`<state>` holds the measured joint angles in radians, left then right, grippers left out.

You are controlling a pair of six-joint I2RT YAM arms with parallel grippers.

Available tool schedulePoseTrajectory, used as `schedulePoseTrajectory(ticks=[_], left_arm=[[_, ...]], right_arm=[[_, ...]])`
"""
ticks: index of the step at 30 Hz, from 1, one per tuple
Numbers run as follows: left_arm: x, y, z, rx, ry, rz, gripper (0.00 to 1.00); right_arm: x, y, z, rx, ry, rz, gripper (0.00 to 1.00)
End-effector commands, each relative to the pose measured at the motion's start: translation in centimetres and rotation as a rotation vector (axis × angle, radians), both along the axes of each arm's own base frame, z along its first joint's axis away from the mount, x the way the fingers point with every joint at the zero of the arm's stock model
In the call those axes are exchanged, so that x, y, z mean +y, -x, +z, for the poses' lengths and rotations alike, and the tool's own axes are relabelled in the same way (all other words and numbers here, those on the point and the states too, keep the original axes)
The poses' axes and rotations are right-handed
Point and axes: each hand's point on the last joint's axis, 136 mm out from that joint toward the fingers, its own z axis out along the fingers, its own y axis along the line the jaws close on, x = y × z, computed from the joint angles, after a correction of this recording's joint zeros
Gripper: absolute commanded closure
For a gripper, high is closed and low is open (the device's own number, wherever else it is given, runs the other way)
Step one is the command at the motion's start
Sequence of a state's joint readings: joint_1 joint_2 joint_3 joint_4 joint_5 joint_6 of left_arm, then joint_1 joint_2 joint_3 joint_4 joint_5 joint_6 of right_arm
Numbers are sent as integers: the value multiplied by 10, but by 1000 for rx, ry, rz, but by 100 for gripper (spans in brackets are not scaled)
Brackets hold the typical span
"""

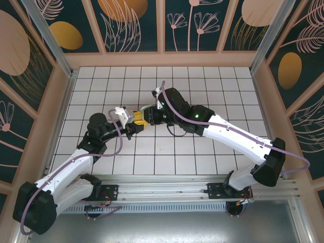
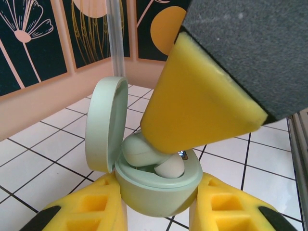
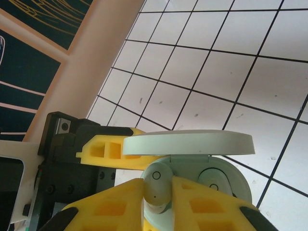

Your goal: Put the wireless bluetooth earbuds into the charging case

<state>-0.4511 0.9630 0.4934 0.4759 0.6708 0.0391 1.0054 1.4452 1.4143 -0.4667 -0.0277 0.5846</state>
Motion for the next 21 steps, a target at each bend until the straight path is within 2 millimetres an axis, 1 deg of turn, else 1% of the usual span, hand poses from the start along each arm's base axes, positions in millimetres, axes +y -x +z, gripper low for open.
schedulePoseTrajectory(ticks=[1, 6, 9, 13, 18, 21], left_arm=[[-1, -2, 15, -40, 34, 4, 92], [-1, -2, 17, -43, 36, 4, 93], [-1, -2, 17, -43, 37, 4, 93], [-1, -2, 16, -42, 36, 5, 92], [-1, -3, 15, -40, 35, 6, 92], [-2, -3, 14, -39, 34, 4, 92]], right_arm=[[1, 0, -3, -2, -4, -30, 80], [2, 5, -9, 14, -1, -27, 79], [0, 3, -10, 2, 10, -47, 77], [0, 4, -6, -3, 5, -45, 69], [-2, 7, 3, -13, -20, -43, 62], [-8, 7, 18, -34, -42, -56, 62]])
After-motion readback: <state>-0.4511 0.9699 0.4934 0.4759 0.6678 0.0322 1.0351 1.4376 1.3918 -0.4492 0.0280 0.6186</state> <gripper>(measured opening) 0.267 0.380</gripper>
